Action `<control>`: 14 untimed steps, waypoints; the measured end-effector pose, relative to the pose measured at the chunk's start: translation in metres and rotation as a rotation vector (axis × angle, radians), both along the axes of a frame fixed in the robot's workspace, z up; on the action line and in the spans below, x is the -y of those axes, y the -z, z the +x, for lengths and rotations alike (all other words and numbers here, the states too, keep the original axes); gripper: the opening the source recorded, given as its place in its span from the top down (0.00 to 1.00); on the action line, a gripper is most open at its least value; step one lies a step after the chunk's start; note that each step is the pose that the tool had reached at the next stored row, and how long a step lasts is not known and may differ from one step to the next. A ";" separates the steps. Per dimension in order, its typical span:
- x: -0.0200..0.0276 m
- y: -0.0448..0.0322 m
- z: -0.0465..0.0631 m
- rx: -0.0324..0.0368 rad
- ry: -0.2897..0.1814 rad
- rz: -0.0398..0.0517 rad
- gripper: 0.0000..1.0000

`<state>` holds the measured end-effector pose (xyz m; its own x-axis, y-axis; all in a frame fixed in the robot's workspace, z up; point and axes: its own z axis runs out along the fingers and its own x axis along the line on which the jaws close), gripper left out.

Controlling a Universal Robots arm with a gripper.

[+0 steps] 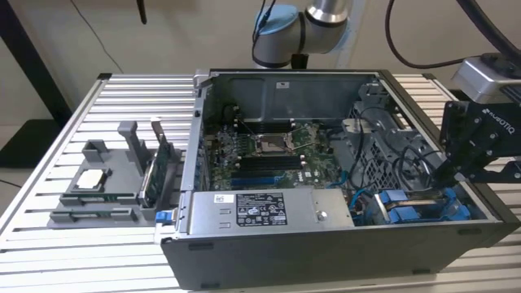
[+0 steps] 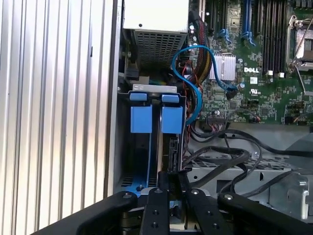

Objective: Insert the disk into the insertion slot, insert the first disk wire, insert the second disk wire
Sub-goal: 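Insert the first disk wire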

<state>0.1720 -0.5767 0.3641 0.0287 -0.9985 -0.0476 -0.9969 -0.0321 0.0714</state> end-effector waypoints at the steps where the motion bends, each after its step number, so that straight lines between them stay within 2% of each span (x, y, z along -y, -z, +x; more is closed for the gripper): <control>1: 0.0001 0.0015 -0.001 0.0000 0.000 -0.0002 0.81; 14: -0.0018 0.0154 0.001 -0.0003 0.002 -0.0017 0.81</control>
